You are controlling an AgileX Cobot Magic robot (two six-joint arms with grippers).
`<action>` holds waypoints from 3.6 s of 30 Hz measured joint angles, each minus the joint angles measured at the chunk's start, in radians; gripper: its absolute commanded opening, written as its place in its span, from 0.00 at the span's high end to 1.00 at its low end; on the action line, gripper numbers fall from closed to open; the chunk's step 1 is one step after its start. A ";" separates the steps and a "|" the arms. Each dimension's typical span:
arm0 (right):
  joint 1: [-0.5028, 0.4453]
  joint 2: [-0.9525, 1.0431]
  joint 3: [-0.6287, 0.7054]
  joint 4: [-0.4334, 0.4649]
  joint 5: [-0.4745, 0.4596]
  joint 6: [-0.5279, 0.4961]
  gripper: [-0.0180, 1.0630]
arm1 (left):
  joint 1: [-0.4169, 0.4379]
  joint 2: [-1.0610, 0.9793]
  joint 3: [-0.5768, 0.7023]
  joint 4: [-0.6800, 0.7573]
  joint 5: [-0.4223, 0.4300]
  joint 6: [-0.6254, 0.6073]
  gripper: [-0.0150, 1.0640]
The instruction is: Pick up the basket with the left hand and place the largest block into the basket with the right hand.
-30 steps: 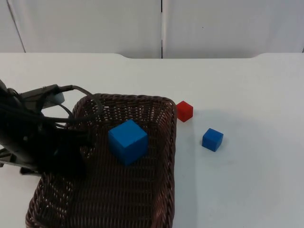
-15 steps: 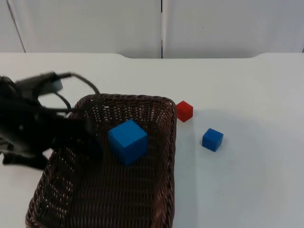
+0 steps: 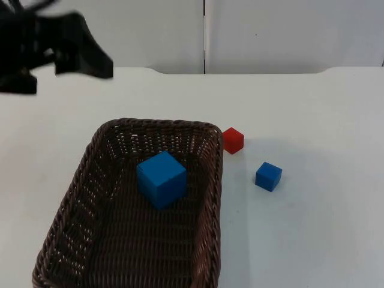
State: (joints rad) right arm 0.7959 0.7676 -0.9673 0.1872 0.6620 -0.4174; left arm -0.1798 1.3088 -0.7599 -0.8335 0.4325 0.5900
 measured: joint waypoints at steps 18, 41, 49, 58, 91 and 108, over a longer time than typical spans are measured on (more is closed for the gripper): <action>0.000 0.000 0.119 0.000 -0.053 0.090 0.19 | 0.000 -0.386 0.000 0.110 0.180 -0.010 0.01; 0.000 -0.157 0.286 0.023 -0.052 0.136 0.19 | 0.000 -0.943 0.000 0.523 0.422 -0.310 0.01; 0.000 -0.373 0.347 0.023 0.011 0.138 0.19 | 0.000 -1.060 0.000 0.527 0.485 -0.355 0.01; 0.000 -0.590 0.360 0.023 0.187 0.157 0.19 | 0.000 -1.198 0.000 0.532 0.567 -0.370 0.01; 0.000 -0.764 0.450 -0.029 0.421 0.265 0.19 | 0.000 -1.305 0.153 0.631 0.692 -0.468 0.01; 0.000 -0.764 0.450 -0.048 0.421 0.268 0.19 | 0.000 -1.305 0.153 0.629 0.706 -0.468 0.01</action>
State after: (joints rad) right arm 0.7959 0.0034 -0.5173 0.1387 1.0829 -0.1499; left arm -0.1798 0.0035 -0.6069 -0.2047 1.1384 0.1221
